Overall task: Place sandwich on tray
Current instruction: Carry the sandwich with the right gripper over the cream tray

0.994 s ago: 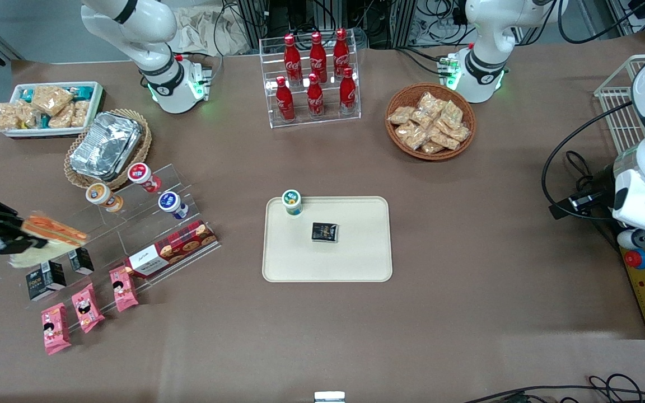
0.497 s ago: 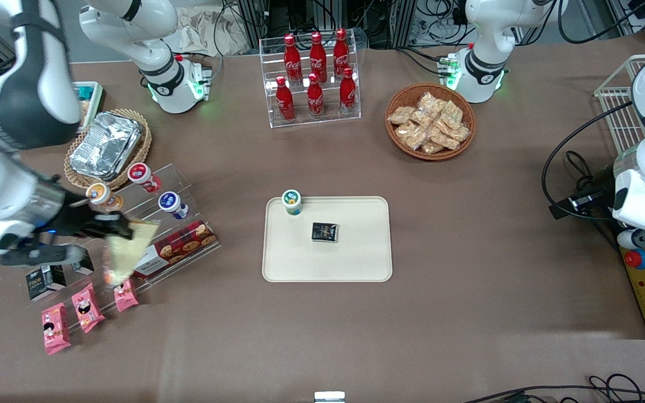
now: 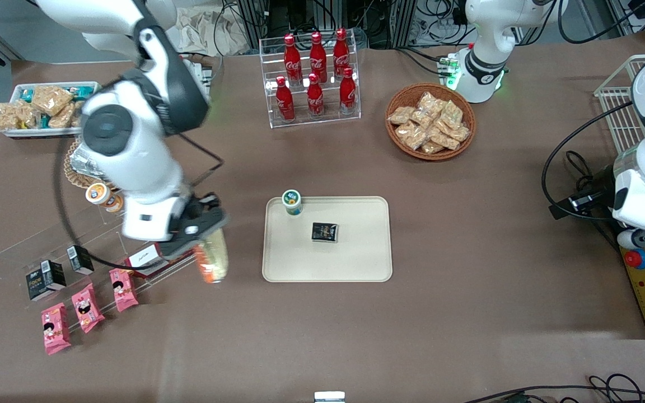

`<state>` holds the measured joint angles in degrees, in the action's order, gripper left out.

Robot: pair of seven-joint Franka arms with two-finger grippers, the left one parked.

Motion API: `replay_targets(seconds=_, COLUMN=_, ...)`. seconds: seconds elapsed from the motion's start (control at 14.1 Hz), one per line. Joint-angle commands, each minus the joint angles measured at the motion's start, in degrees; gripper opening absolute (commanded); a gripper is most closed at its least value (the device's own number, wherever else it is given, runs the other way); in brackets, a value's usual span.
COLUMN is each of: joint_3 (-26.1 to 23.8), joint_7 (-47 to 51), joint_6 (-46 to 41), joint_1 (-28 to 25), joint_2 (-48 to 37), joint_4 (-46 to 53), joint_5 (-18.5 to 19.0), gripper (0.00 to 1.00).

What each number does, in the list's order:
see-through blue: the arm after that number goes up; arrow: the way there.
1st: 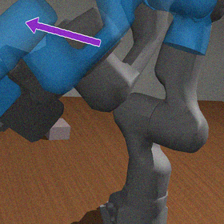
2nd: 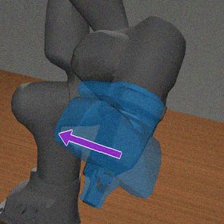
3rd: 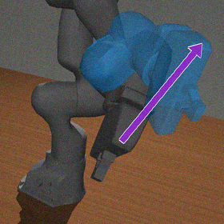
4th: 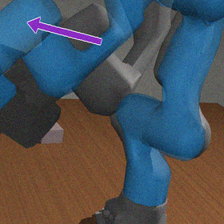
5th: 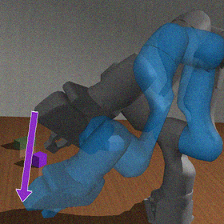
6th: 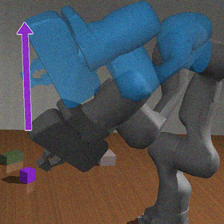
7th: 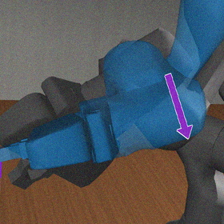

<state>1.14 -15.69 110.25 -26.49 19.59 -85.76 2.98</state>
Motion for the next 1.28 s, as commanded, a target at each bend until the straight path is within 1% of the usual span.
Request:
replay_targets(seconds=0.0, joint_3=0.62, joint_7=-6.18, joint_6=3.91, joint_1=-2.42, joint_2=4.31, joint_4=1.12, joint_5=1.06, gripper=0.43)
replay_targets(seconds=0.36, joint_3=0.62, joint_7=-7.95, joint_6=12.43, joint_1=-8.57, joint_2=11.07, joint_4=1.03, joint_5=1.15, gripper=0.43)
replay_targets(seconds=0.43, joint_3=0.70, joint_7=-7.86, joint_6=13.49, joint_1=-10.67, joint_2=12.30, joint_4=1.03, joint_5=1.50, gripper=0.43)
replay_targets(seconds=0.5, joint_3=0.79, joint_7=-7.69, joint_6=14.80, joint_1=-11.91, joint_2=13.62, joint_4=1.03, joint_5=2.46, gripper=0.43)
replay_targets(seconds=0.64, joint_3=0.70, joint_7=-7.60, joint_6=18.58, joint_1=-13.85, joint_2=16.08, joint_4=1.03, joint_5=6.06, gripper=0.43)
replay_targets(seconds=0.71, joint_3=0.70, joint_7=-7.51, joint_6=20.51, joint_1=-14.81, joint_2=17.14, joint_4=1.03, joint_5=7.12, gripper=0.43)
replay_targets(seconds=0.85, joint_3=0.71, joint_7=-7.51, joint_6=24.20, joint_1=-15.17, joint_2=19.07, joint_4=1.04, joint_5=9.40, gripper=0.43)
replay_targets(seconds=0.92, joint_3=0.70, joint_7=-7.60, joint_6=25.35, joint_1=-15.17, joint_2=19.78, joint_4=1.03, joint_5=9.94, gripper=0.43)
replay_targets(seconds=1.07, joint_3=0.70, joint_7=-7.60, joint_6=26.24, joint_1=-15.17, joint_2=20.84, joint_4=1.03, joint_5=11.69, gripper=0.44)
replay_targets(seconds=1.14, joint_3=0.79, joint_7=-7.60, joint_6=26.42, joint_1=-15.17, joint_2=21.10, joint_4=1.03, joint_5=12.92, gripper=0.45)
replay_targets(seconds=1.21, joint_3=0.79, joint_7=-7.68, joint_6=26.94, joint_1=-15.17, joint_2=21.80, joint_4=1.03, joint_5=15.02, gripper=0.45)
